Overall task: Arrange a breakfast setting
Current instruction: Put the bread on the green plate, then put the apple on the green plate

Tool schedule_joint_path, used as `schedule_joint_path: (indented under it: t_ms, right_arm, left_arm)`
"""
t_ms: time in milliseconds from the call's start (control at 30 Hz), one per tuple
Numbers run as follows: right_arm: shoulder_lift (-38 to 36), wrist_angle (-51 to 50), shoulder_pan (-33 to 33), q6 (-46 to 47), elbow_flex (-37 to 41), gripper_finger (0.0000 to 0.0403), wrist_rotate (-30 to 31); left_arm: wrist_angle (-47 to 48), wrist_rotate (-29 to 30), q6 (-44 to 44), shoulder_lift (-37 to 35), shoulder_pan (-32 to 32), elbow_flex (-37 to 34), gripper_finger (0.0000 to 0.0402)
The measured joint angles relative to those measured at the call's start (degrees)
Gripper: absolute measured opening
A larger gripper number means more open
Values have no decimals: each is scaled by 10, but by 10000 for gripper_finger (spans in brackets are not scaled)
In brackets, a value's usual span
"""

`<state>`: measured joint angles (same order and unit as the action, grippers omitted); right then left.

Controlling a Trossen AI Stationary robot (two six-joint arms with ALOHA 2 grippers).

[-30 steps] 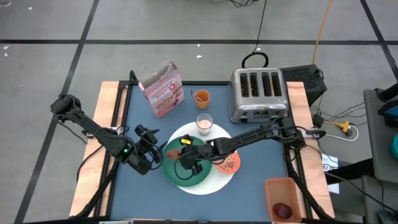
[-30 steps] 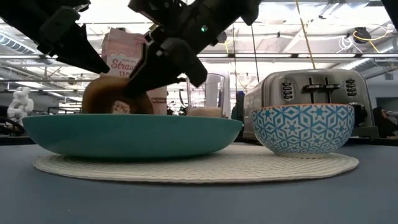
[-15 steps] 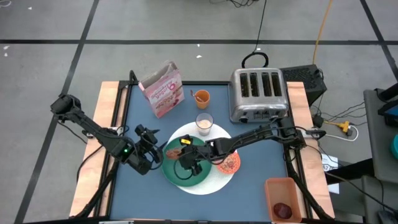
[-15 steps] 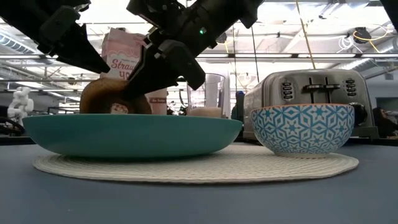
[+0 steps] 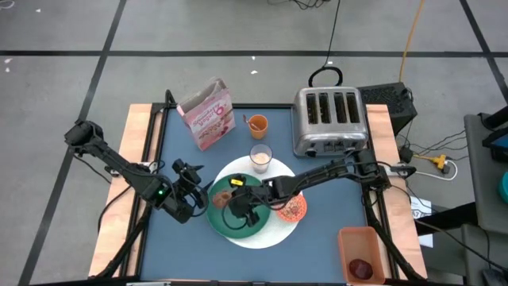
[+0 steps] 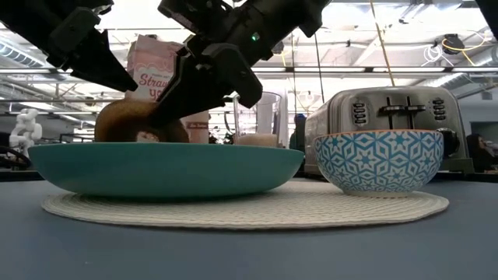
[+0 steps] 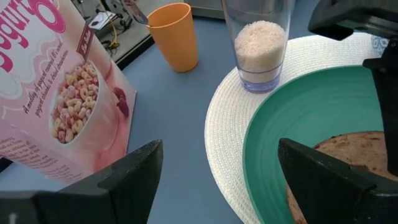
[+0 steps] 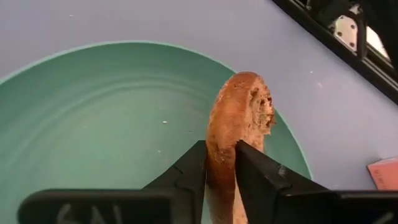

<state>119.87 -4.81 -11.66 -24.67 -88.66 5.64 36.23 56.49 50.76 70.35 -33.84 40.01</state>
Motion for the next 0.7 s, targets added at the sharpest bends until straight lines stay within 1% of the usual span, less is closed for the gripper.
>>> schedule_joint_path:
  t_ms: [100, 233, 300, 433, 600, 700]
  right_arm:
    - [0, -4, 0, 0, 0, 102, -3]
    - [0, -3, 0, 1, 0, 137, -41]
    - [0, -3, -1, 1, 0, 150, -44]
    - [0, -2, -1, 4, 0, 170, -44]
    - [0, -2, -1, 32, 0, 189, -44]
    - [0, -2, -1, 54, 0, 194, -44]
  left_arm:
    - [0, 0, 0, 0, 0, 0, 321]
    - [0, 0, 0, 0, 0, 0, 321]
    - [0, 0, 0, 0, 0, 0, 321]
    - [0, 0, 0, 0, 0, 0, 322]
    - [0, 0, 0, 0, 0, 0, 321]
    - [0, 0, 0, 0, 0, 0, 321]
